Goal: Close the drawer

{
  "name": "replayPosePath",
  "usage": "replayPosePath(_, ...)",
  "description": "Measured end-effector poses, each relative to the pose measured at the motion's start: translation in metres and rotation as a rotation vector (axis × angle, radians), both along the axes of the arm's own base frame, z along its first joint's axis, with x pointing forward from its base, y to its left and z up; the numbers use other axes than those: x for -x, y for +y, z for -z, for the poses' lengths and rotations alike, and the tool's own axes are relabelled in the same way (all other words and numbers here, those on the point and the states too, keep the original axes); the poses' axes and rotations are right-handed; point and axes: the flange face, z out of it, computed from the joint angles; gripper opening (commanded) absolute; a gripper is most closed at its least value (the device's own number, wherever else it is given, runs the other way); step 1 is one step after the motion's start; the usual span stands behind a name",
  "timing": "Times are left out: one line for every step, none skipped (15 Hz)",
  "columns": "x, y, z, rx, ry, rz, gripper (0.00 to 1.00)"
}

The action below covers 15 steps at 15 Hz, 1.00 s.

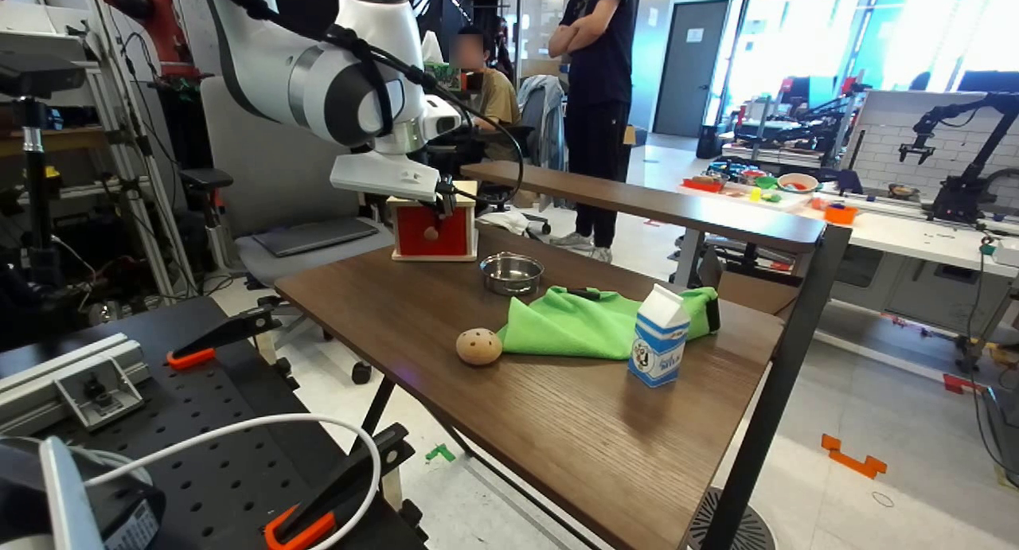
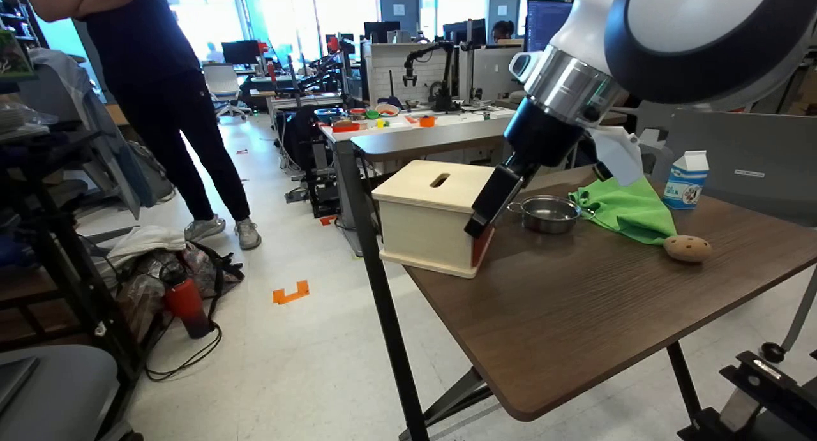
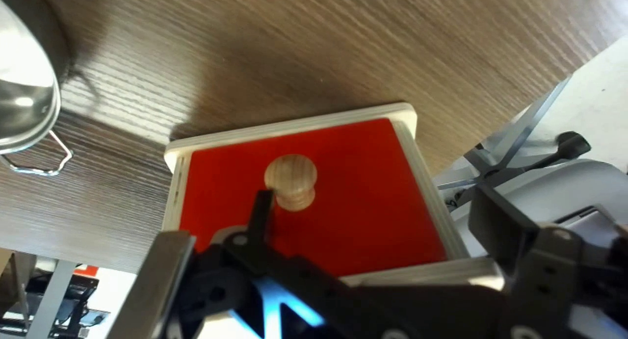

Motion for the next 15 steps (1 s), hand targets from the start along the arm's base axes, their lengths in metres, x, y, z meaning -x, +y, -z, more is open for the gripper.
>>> replayPosePath(-0.002, 0.002, -0.001, -0.01, -0.001, 0.001, 1.0)
replayPosePath(-0.003, 0.002, -0.002, -0.02, -0.001, 0.004, 1.0)
replayPosePath(-0.003, 0.001, -0.002, -0.027, 0.002, 0.007, 1.0)
replayPosePath(-0.003, 0.001, -0.002, -0.035, 0.004, 0.009, 1.0)
replayPosePath(-0.004, 0.0, -0.002, -0.04, 0.005, 0.009, 1.0)
replayPosePath(-0.003, -0.001, -0.002, -0.042, 0.007, 0.007, 1.0)
replayPosePath(-0.003, -0.002, -0.002, -0.042, 0.01, 0.003, 1.0)
replayPosePath(-0.003, -0.002, -0.001, -0.039, 0.013, -0.005, 1.0)
replayPosePath(-0.002, -0.003, -0.001, -0.035, 0.013, -0.012, 1.0)
replayPosePath(-0.002, -0.004, 0.0, -0.03, 0.015, -0.019, 1.0)
replayPosePath(-0.001, -0.007, 0.001, -0.024, 0.017, -0.018, 1.0)
replayPosePath(0.0, -0.013, 0.001, -0.015, 0.02, -0.01, 1.0)
replayPosePath(0.001, -0.02, 0.001, -0.004, 0.024, 0.003, 1.0)
replayPosePath(0.002, -0.028, 0.0, 0.007, 0.028, 0.023, 1.0)
replayPosePath(0.002, -0.037, -0.003, 0.015, 0.033, 0.054, 1.0)
